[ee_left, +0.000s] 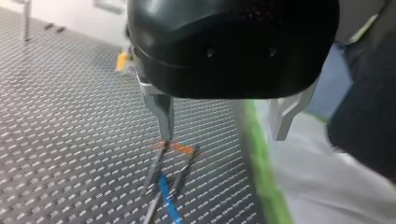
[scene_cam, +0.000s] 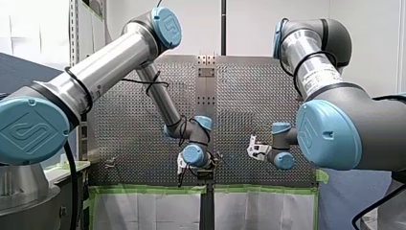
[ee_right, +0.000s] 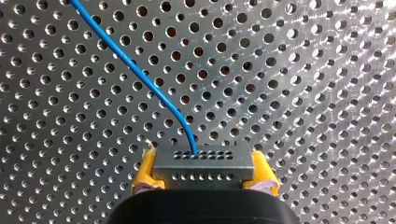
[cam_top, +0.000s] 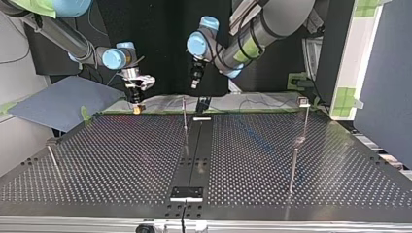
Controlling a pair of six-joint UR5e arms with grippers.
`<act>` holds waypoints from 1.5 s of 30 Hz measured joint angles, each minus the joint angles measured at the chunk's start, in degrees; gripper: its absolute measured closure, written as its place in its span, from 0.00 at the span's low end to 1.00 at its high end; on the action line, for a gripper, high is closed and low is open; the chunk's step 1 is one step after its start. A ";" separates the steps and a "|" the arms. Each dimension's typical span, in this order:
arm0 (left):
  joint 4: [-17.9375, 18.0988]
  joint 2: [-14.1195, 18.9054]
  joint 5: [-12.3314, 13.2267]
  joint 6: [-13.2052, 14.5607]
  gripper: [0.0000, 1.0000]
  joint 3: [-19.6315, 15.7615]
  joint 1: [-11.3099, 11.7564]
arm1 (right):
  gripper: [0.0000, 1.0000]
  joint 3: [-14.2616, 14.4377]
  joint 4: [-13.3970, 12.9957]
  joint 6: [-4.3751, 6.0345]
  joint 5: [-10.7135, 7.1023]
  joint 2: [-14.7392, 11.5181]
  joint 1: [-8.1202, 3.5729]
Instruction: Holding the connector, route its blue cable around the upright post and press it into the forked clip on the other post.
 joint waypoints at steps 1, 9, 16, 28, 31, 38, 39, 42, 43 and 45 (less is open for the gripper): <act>-0.72 0.24 0.17 0.68 0.00 -0.34 -0.25 | 1.00 0.00 -0.01 0.00 0.00 0.00 0.00; -4.34 3.79 1.04 1.83 0.00 -4.09 -1.66 | 1.00 0.02 -0.22 0.07 0.00 0.01 0.00; -0.85 8.22 -0.65 -2.11 0.00 -8.53 -1.70 | 1.00 0.00 -0.33 0.07 0.05 0.01 0.10; 6.75 15.87 -5.78 -8.81 0.00 -16.18 -1.61 | 1.00 -0.01 -0.29 0.08 0.06 0.01 0.60; 8.60 17.72 -5.21 -8.03 0.00 -18.03 -1.43 | 1.00 0.00 -0.35 0.08 0.07 0.01 0.63; 11.37 22.01 -4.93 -6.71 0.00 -22.31 -1.37 | 1.00 -0.01 -0.53 0.08 0.07 0.00 0.77; 11.43 22.56 -4.95 -6.68 0.00 -22.88 -1.38 | 1.00 -0.01 -0.53 0.08 0.07 0.00 0.77; 11.51 24.48 -5.03 -6.65 0.00 -24.80 -1.42 | 1.00 -0.01 -0.46 0.08 0.10 0.00 0.78; 11.53 25.27 -5.03 -6.64 0.00 -25.57 -1.44 | 1.00 -0.01 -0.44 0.08 0.14 0.00 0.78; 11.52 26.46 -5.02 -6.64 0.00 -26.77 -1.48 | 1.00 -0.01 -0.42 0.04 0.24 0.00 0.79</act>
